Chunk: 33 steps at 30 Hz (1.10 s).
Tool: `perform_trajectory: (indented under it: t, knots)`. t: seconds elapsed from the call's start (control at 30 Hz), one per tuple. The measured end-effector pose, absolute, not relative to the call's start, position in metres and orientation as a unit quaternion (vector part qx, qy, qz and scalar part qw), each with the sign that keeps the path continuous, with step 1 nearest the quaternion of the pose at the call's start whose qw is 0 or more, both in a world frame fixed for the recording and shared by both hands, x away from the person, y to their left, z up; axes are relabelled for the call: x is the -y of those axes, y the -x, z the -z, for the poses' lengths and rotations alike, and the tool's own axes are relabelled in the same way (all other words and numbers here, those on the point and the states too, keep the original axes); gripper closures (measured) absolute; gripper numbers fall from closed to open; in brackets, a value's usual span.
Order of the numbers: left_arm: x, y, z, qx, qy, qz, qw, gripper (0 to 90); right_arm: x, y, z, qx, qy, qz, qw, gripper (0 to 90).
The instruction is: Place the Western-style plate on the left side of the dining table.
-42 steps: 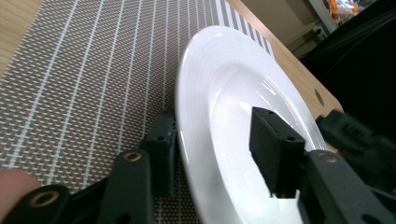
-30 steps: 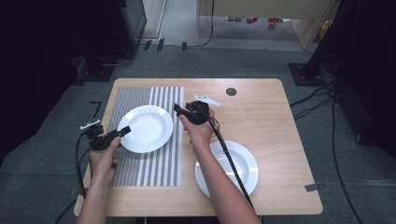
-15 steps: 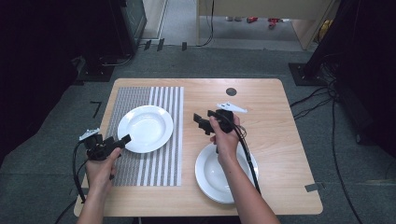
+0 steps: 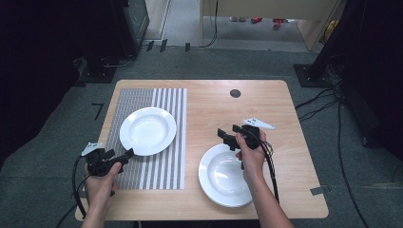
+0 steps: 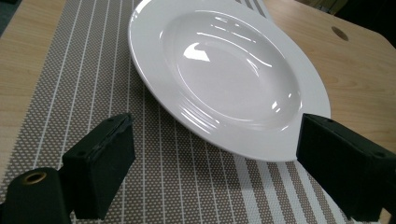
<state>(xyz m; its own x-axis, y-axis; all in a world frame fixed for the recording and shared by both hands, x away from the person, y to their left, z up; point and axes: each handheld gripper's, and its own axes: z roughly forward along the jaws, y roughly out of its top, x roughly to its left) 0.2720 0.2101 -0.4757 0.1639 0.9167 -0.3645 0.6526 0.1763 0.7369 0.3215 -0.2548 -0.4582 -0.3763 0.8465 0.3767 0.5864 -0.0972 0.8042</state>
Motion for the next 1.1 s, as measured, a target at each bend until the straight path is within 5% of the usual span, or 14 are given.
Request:
perform_trajectory:
  t: [1.1]
  knots:
    - [-0.244,-0.231,0.505,-0.636,-0.654,-0.224,0.344,11.5,0.355,-0.263,0.483,-0.651,-0.584,-0.451,0.18,23.1]
